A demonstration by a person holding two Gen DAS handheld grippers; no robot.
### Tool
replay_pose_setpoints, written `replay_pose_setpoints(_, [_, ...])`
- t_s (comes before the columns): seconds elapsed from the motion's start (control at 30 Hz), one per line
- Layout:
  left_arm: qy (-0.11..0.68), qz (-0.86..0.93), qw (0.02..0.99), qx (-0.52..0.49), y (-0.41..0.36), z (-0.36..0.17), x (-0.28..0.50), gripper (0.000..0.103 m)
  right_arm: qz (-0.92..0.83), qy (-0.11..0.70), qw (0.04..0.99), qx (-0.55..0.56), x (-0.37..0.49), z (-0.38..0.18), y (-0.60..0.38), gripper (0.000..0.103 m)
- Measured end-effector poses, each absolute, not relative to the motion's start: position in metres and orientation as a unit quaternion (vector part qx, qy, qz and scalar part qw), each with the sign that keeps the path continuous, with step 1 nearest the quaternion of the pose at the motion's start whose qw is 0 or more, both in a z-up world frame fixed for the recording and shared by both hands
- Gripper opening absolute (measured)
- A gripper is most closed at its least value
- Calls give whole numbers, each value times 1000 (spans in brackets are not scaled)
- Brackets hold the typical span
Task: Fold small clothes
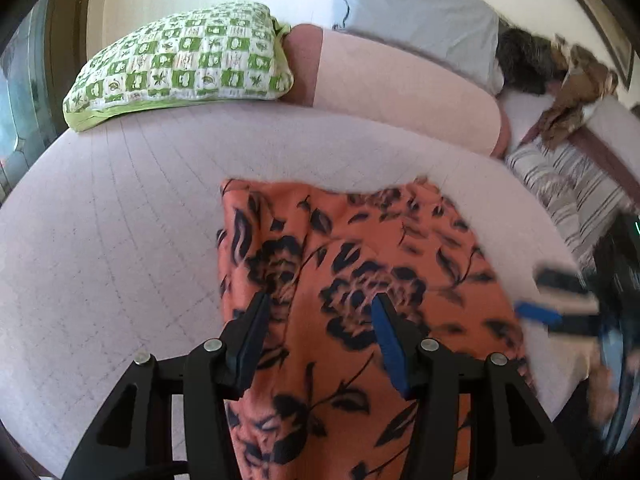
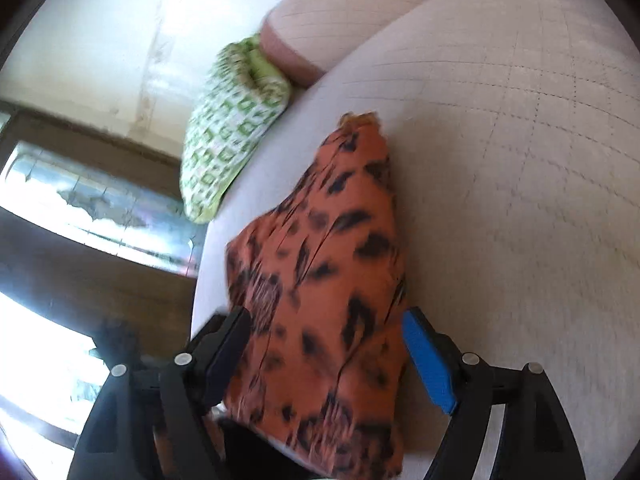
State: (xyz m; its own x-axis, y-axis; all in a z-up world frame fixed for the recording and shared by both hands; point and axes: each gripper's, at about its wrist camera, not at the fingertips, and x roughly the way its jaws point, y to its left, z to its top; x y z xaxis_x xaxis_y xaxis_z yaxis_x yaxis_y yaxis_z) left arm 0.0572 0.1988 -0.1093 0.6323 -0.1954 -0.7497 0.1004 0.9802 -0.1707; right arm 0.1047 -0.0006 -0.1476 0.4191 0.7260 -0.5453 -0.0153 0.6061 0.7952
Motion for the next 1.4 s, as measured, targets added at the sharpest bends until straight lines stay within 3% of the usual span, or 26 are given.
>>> replay_pose_setpoints(0.03, [441, -69, 893, -48, 200, -122, 61, 53, 245, 493, 750, 366, 117, -156, 2, 80])
replay_pose_setpoints(0.07, [452, -57, 889, -38, 201, -133, 63, 53, 248, 511, 741, 358, 123, -164, 5, 65])
replay_pose_setpoints(0.1, [448, -50, 892, -28, 202, -136, 63, 55, 252, 534, 732, 342, 130, -173, 17, 37])
replay_pose_setpoints(0.2, [466, -51, 881, -70, 216, -146, 68, 59, 245, 497, 790, 264, 115, -137, 34, 35])
replay_pose_setpoints(0.27, [471, -58, 874, -109, 225, -153, 72, 61, 236, 504, 796, 239, 115, -142, 38, 35])
replay_pose_setpoints(0.33, [468, -56, 877, -96, 221, -148, 72, 62, 226, 533, 771, 264, 123, -165, 32, 47])
replay_pose_setpoints(0.4, [463, -61, 879, -89, 219, -149, 71, 62, 239, 525, 760, 298, 124, -161, 23, 68])
replay_pose_setpoints(0.47, [464, -63, 878, -100, 220, -149, 72, 62, 248, 499, 773, 302, 125, -147, 18, 77])
replay_pose_setpoints(0.63, [461, -62, 881, -89, 217, -150, 70, 62, 206, 503, 758, 360, 178, -159, 2, 79])
replay_pose_setpoints(0.67, [461, -62, 880, -91, 216, -150, 71, 62, 216, 515, 745, 364, 188, -169, 9, 64])
replay_pose_setpoints(0.7, [461, -63, 881, -90, 215, -151, 71, 62, 230, 528, 737, 352, 195, -174, 18, 24])
replay_pose_setpoints(0.83, [462, -66, 878, -105, 219, -145, 67, 62, 203, 508, 800, 245, 182, -148, 35, 24])
replay_pose_setpoints(0.93, [430, -83, 888, -141, 234, -121, 59, 61, 185, 501, 814, 229, 175, -134, 27, 42])
replay_pose_setpoints(0.97, [409, -94, 895, -151, 242, -108, 58, 61, 173, 488, 828, 214, 169, -125, 25, 63])
replay_pose_setpoints(1.0, [401, -99, 897, -156, 247, -100, 60, 62, 163, 473, 841, 204, 161, -118, 21, 68])
replay_pose_setpoints(1.13, [412, -102, 885, -190, 276, -103, 103, 59, 235, 438, 844, 204, 126, -87, 32, 68])
replay_pose_setpoints(1.17, [424, -105, 875, -207, 282, -110, 114, 52, 262, 439, 836, 200, 118, -83, 42, 68])
replay_pose_setpoints(1.2, [435, -113, 866, -220, 286, -116, 127, 32, 280, 443, 829, 193, 113, -84, 49, 68])
replay_pose_setpoints(1.23, [441, -121, 861, -221, 286, -120, 137, 25, 292, 451, 823, 186, 107, -87, 54, 68])
replay_pose_setpoints(1.33, [447, -149, 858, -203, 277, -122, 154, 24, 312, 491, 797, 162, 97, -113, 76, 68])
replay_pose_setpoints(1.4, [459, -129, 866, -151, 269, -133, 160, 22, 311, 477, 809, 145, 94, -116, 80, 69])
